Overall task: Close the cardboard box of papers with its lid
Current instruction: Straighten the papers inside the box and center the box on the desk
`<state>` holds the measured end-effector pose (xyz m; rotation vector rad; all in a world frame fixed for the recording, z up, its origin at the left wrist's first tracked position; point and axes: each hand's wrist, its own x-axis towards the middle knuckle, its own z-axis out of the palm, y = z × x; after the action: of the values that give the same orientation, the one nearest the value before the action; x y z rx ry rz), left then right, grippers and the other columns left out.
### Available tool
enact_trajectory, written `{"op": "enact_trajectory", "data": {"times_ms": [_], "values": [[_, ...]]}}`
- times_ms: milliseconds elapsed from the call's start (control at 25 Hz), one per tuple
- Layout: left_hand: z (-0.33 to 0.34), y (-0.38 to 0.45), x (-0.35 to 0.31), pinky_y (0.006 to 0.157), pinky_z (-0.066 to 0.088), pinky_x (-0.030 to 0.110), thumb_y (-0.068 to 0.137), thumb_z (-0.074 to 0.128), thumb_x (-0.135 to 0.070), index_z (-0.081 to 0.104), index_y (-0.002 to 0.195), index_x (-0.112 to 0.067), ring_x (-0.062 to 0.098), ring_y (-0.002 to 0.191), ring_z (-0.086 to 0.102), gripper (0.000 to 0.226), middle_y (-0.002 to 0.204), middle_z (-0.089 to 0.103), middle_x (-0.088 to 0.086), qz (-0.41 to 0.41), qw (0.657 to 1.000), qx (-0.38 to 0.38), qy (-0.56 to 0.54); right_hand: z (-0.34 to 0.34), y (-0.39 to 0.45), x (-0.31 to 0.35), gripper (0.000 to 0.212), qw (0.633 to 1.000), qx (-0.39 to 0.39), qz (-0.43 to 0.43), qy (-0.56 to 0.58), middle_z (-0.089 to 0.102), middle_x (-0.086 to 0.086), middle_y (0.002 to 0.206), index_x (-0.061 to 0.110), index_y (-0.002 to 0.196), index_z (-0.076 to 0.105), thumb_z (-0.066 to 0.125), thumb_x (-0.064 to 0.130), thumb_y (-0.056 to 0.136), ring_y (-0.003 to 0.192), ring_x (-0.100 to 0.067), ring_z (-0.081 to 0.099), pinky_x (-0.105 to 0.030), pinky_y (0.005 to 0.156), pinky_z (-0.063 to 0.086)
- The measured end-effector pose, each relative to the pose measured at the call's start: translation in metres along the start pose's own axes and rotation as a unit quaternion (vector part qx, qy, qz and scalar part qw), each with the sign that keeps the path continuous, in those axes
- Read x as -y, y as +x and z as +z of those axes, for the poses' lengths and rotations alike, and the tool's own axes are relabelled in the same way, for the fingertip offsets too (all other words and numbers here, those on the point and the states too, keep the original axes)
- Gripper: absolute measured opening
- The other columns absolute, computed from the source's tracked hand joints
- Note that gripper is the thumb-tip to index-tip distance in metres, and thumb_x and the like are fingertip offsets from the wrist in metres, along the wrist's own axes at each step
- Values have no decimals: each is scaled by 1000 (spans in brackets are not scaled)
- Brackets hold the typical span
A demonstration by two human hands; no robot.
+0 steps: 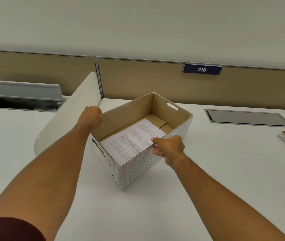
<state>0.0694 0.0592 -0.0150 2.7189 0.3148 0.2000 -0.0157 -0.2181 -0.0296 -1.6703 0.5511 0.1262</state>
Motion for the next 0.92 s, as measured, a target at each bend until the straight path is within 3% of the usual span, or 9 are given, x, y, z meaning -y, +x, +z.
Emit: {"op": "enact_trajectory", "data": {"times_ms": [240,400,560,680,800,920], "values": [[-14,23,1,83,52,39,91,62,-8,75,105,2,35,99,64,21,107,71,21,-24,998,35,-54,1,8,7,21,995,24,62,68,73,-16,84,-4,92,67,80,0,76,56,-21,74,-37,64,64],[-23,25,-7,83,56,39,86,70,-10,74,102,0,32,95,67,20,103,71,18,-38,993,102,-49,-3,19,11,16,999,-10,51,10,71,-16,79,-2,84,65,79,-1,76,47,-18,71,-32,52,62],[-30,17,-19,69,58,36,87,70,-9,71,96,0,28,77,70,13,94,71,19,-46,981,178,-59,-20,26,16,16,997,-24,52,-47,70,-18,76,-4,83,64,78,-4,75,43,-19,69,-32,50,61],[-29,7,-28,61,59,33,84,71,-4,71,90,5,25,70,71,11,88,72,19,-49,977,201,-60,-36,28,20,14,995,-11,64,-73,71,-19,78,-6,84,63,75,-7,78,48,-23,71,-31,45,59],[-28,-5,-35,63,62,37,80,72,0,71,84,5,28,69,73,7,82,73,18,-42,974,212,-63,-51,27,25,10,994,-3,63,-94,68,-16,69,-7,78,62,72,-8,79,39,-21,67,-26,35,52],[-24,-19,-43,63,63,37,77,75,-1,72,77,4,26,62,74,6,74,74,17,-31,976,208,-54,-67,26,26,11,991,-13,54,-125,69,-16,73,-5,76,62,73,-5,81,47,-23,69,-27,38,55]]}}
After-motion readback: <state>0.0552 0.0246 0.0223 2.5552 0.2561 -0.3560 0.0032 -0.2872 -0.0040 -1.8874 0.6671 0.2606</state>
